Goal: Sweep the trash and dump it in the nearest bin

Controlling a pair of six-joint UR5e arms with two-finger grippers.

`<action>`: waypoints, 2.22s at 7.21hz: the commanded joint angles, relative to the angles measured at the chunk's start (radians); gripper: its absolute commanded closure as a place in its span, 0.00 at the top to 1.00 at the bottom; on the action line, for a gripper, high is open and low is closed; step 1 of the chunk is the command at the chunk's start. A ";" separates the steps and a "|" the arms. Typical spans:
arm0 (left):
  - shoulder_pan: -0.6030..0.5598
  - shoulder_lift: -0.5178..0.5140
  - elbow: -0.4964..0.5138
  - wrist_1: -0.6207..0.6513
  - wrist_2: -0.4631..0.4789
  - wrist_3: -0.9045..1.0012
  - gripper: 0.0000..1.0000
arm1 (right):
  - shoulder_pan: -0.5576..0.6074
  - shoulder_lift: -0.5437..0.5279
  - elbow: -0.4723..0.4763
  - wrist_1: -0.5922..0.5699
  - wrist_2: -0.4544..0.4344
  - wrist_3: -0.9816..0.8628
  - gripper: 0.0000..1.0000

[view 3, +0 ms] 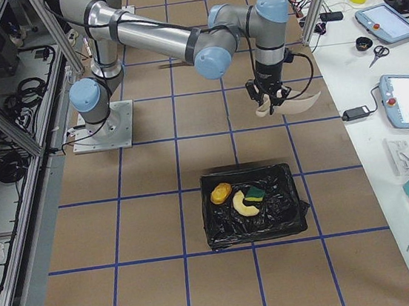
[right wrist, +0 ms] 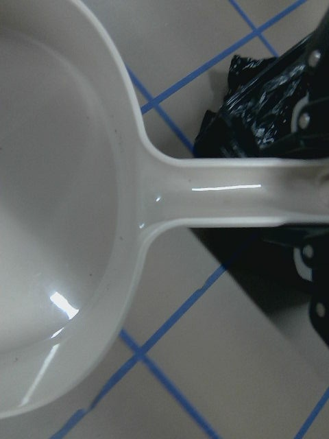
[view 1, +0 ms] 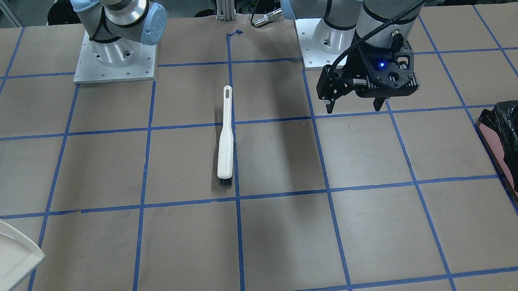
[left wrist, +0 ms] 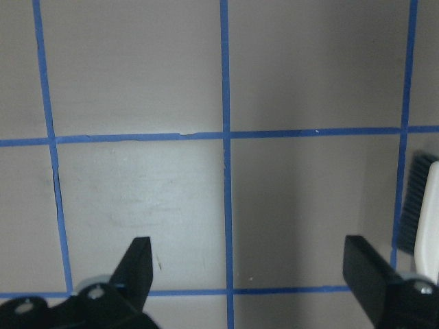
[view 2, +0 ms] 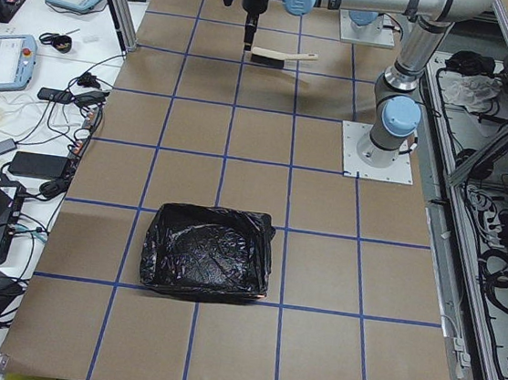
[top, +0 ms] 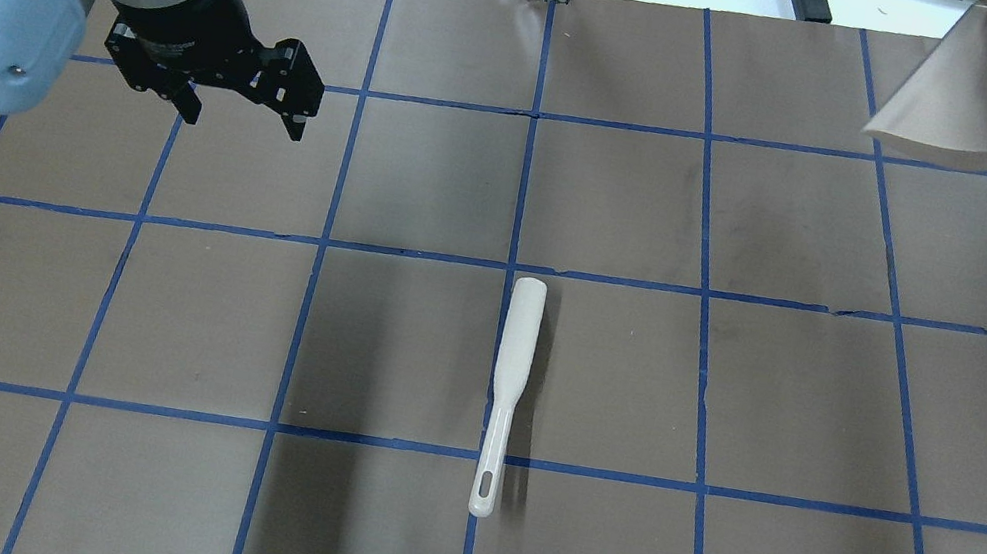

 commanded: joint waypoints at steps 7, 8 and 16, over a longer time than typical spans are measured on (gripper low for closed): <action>0.025 0.031 -0.049 -0.003 0.006 0.036 1.00 | 0.626 0.077 0.100 0.018 0.211 1.330 0.00; 0.024 0.031 -0.049 -0.003 0.004 0.033 1.00 | 0.667 0.100 0.100 0.015 0.213 1.406 0.00; 0.027 0.025 -0.047 -0.003 0.007 0.041 1.00 | 0.728 0.185 0.117 -0.017 0.238 1.450 0.00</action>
